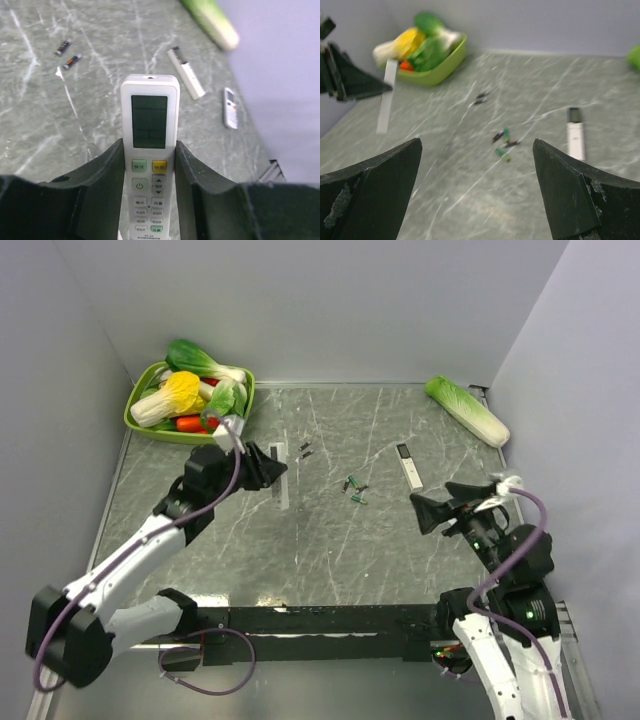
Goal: Load the batteries into the remote control
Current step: Adjust the remote control.
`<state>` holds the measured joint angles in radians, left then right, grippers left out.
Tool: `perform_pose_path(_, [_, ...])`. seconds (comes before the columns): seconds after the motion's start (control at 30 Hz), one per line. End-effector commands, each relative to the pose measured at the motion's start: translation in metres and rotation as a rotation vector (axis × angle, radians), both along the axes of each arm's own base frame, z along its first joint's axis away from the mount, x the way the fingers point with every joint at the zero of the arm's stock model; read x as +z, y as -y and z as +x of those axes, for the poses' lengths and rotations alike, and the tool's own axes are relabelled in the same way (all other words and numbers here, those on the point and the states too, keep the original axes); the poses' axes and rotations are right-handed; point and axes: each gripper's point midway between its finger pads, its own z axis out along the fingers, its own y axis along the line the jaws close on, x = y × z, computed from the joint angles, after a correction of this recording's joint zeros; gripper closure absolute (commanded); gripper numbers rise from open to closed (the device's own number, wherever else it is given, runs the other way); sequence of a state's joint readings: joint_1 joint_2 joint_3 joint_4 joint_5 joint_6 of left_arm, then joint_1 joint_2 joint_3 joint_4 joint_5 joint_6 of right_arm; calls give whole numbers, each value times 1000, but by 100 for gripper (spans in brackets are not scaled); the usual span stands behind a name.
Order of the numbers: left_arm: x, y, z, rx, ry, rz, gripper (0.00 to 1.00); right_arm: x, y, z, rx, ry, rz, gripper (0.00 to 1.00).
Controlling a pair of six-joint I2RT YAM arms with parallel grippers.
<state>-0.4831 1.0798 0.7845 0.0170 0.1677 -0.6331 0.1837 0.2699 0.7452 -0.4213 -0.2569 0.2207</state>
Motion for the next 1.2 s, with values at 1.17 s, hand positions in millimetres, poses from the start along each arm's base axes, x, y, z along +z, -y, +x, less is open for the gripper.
perform_pose_path(1.17, [112, -8, -161, -562, 709, -750, 99, -43, -219, -32, 683, 638, -355, 2])
